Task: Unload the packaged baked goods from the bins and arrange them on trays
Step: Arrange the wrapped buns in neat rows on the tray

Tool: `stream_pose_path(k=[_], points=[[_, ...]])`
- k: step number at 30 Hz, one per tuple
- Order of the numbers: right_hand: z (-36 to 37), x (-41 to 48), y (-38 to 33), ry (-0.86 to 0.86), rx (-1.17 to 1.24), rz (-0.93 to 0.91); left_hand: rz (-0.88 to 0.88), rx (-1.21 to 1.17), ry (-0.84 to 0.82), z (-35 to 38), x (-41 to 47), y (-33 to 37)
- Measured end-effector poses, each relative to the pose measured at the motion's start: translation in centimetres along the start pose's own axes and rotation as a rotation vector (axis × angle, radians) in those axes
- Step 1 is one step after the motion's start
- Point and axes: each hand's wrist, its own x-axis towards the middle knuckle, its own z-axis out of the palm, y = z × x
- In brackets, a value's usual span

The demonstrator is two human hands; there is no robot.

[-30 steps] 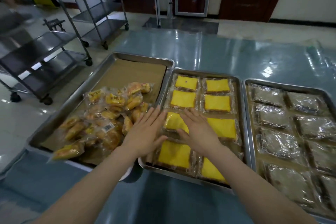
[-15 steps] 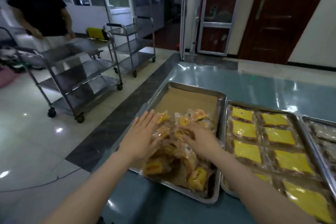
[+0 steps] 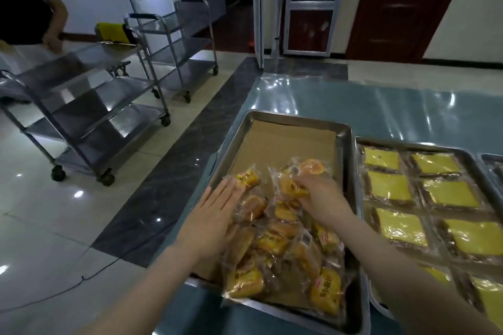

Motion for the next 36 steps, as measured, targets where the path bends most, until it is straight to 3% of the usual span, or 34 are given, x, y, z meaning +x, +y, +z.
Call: stream_pose_path(k=[3, 6, 10, 13, 18, 20, 23, 26, 32, 36], points=[[0.8, 2.0, -0.1, -0.166, -0.043, -0.076, -0.018, -0.078, 0.014, 0.5, 1.9, -1.2], [1.8, 2.9, -0.4, -0.207, -0.049, -0.103, -0.067, -0.232, -0.023, 1.6, 3.4, -1.8], [2.2, 4.1, -1.7, -0.077, 0.086, -0.071, -0.074, -0.653, -0.057, 2.4, 5.7, -2.6], [2.1, 5.3, -3.5, 0.028, 0.198, -0.009, -0.228, -1.051, -0.079, 2.0, 8.5, -3.5], [1.7, 8.1, -6.3, 0.053, 0.217, -0.014, -0.349, -1.251, 0.031, 1.9, 13.7, -5.0], [1.5, 9.5, -6.8, 0.092, 0.305, 0.103, -0.419, -1.351, 0.047, 1.8, 15.7, -6.0], [1.4, 12.0, -6.5, 0.204, 0.521, 0.411, -0.448, -1.406, 0.000, 2.2, 18.7, -7.3], [1.6, 15.0, -5.1, 0.155, 0.828, 0.663, -0.430, -1.398, -0.014, 3.3, 21.7, -8.3], [3.7, 22.4, -2.3, 0.165, 1.257, 0.875, -0.461, -1.374, 0.017, 5.1, 26.7, -11.2], [6.4, 27.8, -0.7, 0.182, 1.236, 0.947, -0.395, -1.008, 0.171, 7.0, 29.5, -12.0]])
